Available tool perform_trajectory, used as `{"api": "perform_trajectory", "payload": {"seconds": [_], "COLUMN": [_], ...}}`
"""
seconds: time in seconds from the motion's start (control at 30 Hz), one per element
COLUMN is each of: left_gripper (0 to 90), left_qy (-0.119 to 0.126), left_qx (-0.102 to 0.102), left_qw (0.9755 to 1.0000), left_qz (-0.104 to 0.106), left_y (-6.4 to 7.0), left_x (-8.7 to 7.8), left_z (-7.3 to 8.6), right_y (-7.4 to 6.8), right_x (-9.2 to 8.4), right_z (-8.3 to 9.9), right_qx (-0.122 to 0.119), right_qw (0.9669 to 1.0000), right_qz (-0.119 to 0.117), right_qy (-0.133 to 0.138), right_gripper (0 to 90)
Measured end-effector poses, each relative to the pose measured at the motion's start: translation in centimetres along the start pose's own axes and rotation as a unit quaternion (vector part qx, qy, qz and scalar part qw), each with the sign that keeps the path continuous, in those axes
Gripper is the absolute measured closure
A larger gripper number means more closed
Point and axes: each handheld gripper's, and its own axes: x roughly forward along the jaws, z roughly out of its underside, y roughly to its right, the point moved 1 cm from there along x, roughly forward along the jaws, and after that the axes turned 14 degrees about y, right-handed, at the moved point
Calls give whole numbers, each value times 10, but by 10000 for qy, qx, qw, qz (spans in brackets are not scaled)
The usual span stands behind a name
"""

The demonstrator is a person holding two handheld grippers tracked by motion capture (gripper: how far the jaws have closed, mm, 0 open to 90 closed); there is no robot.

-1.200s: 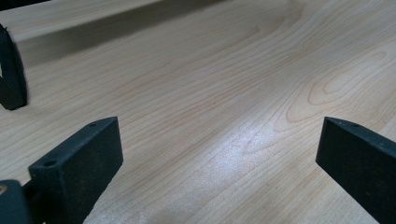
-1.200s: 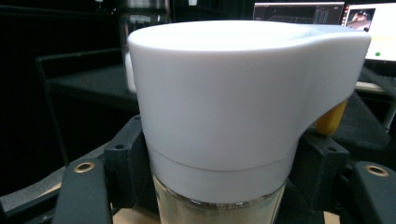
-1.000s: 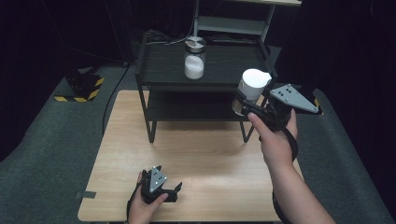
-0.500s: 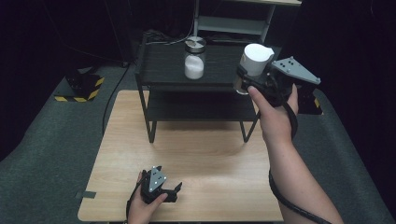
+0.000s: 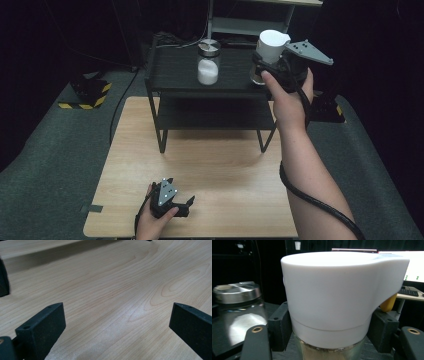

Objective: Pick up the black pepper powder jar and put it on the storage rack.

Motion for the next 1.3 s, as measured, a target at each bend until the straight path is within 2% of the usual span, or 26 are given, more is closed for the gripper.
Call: {"api": "perform_trajectory", "payload": {"seconds": [0.2,0.3,0.5,0.83,1.13,1.3], "left_gripper": [8,8,8,8,8,8], "left_qy": [-8,-14,0,-13,-16,-27], "left_qx": [-39,-61,-107,-103,-102,-106], "left_qw": [10000,10000,9999,9999,9999,9999], "left_qz": [33,54,57,54,63,74], "left_y": [-2,-3,-6,-6,-6,-6], "left_x": [0,0,0,-1,-1,-1], "left_z": [0,0,0,0,0,0], "right_y": [2,4,4,12,12,13], "right_x": [16,25,33,34,36,36], "right_z": [6,8,14,21,18,20], "right_qx": [6,2,-4,189,179,234], "right_qw": [10000,9999,9997,9997,9997,9994], "right_qz": [29,-30,25,3,6,-84], "right_qy": [-93,-154,-224,-132,-187,-238], "right_gripper": [308,308,308,307,304,212]}}
